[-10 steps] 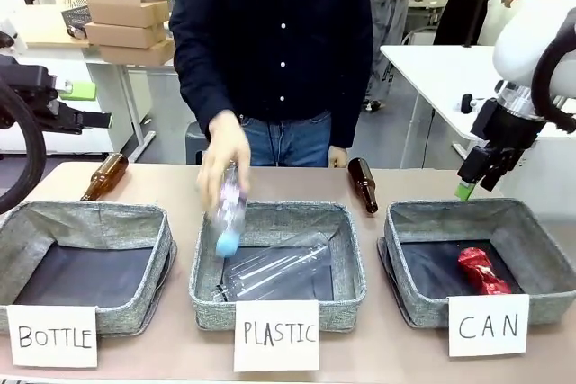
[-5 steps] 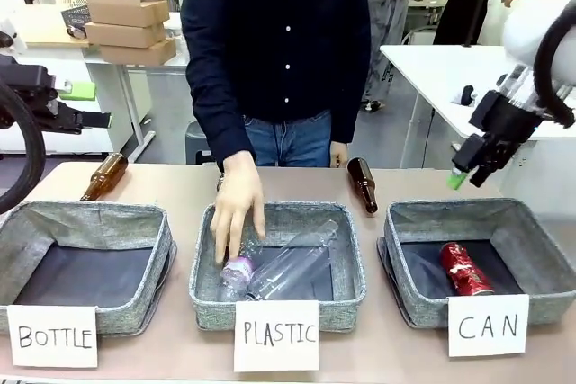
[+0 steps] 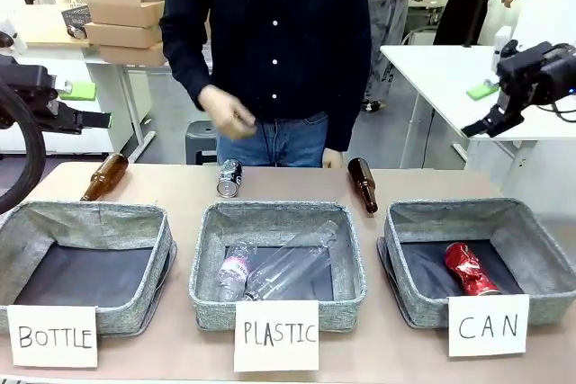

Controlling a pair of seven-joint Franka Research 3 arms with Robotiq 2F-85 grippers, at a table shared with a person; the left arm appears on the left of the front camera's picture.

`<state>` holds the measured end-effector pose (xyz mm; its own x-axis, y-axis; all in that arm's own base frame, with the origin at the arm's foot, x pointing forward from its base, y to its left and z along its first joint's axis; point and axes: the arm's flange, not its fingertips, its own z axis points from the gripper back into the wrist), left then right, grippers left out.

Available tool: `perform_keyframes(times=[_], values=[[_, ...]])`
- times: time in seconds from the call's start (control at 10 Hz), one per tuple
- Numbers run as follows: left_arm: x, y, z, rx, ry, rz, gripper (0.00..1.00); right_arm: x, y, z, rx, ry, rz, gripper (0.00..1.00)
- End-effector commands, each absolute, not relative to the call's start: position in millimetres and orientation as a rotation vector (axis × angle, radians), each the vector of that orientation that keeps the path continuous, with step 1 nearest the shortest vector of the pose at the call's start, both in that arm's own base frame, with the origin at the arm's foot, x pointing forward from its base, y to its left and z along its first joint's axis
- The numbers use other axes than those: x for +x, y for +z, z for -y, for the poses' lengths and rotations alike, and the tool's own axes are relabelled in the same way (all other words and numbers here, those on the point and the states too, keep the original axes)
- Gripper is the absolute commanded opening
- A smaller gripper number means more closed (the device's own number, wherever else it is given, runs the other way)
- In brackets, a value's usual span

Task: Sort the can waste into the basket.
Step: Pick up the can waste from the table and place it in the right Fabric basket.

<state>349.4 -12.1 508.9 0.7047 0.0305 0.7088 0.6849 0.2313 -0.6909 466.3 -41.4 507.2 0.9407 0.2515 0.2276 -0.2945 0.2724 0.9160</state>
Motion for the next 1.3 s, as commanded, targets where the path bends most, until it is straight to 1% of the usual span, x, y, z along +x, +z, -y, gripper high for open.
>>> perform_keyframes(times=[0.0,0.1,1.2], values=[[350,510,14,-1.290,-0.516,0.712,1.00,472,499,15,1.673,-0.041,0.416,1.00],[350,510,14,-1.290,-0.516,0.712,1.00,466,507,41,1.242,0.368,0.040,1.00],[350,510,14,-1.290,-0.516,0.712,1.00,466,507,41,1.242,0.368,0.040,1.00]])
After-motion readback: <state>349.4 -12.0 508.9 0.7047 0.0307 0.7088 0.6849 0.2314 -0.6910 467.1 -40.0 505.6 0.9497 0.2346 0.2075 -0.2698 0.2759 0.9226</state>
